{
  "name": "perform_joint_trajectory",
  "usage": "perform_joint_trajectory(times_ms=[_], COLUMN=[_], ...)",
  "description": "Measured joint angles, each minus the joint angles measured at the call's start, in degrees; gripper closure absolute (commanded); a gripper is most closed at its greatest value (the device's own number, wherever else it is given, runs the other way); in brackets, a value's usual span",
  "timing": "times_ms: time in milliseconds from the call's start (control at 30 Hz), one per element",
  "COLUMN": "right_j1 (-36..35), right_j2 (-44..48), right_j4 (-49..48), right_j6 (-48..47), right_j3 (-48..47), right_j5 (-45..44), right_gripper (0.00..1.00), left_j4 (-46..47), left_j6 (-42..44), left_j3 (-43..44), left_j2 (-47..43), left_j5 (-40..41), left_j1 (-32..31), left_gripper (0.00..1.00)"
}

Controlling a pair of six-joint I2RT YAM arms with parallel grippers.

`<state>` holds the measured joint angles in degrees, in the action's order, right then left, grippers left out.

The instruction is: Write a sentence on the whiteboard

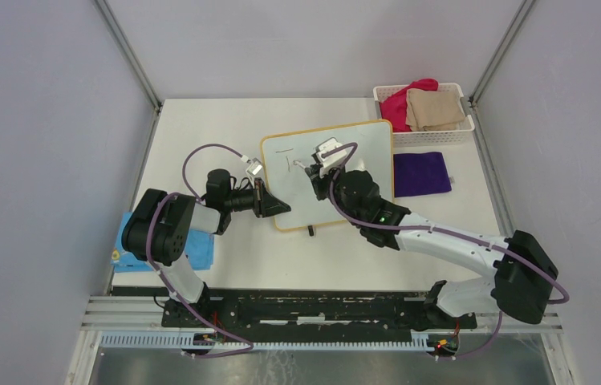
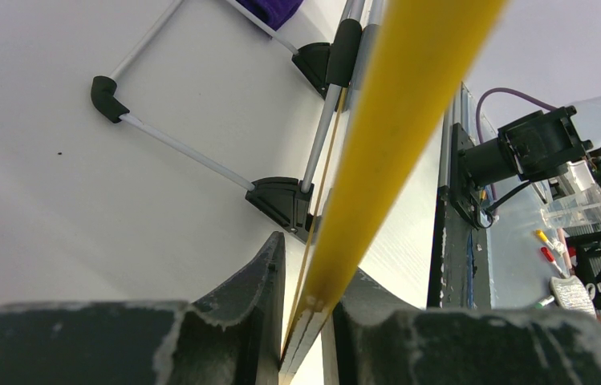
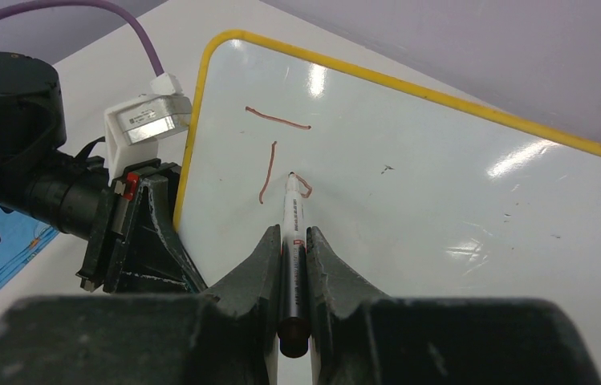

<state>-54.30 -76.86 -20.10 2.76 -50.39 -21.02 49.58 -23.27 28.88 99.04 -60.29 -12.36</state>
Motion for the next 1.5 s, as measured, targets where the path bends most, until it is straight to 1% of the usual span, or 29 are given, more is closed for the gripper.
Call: perform_joint_trajectory(times_ms=[200,300,800,1167,1500], right_j1=[0.07,0.44,2.14,2.36,2.34], right_j2=[5.09,6.12,1.73,1.68,3.21], right_j4=[-0.28,-1.09,-1.16,-1.33,-2.54], right_j6=[-0.09,-0.48,-0.48,0.33,2.12], right_j3=[0.66,0.63,0.59,0.90,4.94], right_j5=[-1.16,-2.01,-2.43,-2.40,-0.85], right_gripper=[1.00,1.00,1.00,1.00,1.00], left_j4=[-0.13,-0.26,-0.70,-0.90,-1.31], left_j6=[0.20,0.22,0.35,0.39,0.46], left_j3=[0.02,0.07,0.17,0.24,0.42], left_j2=[-0.07,-0.13,-0.26,-0.28,-0.28], left_j5=[0.02,0.02,0.07,0.11,0.17], left_j1=[0.00,0.00,-0.04,-0.04,-0.04], left_gripper=[0.98,0.98,0.98,0.98,0.98])
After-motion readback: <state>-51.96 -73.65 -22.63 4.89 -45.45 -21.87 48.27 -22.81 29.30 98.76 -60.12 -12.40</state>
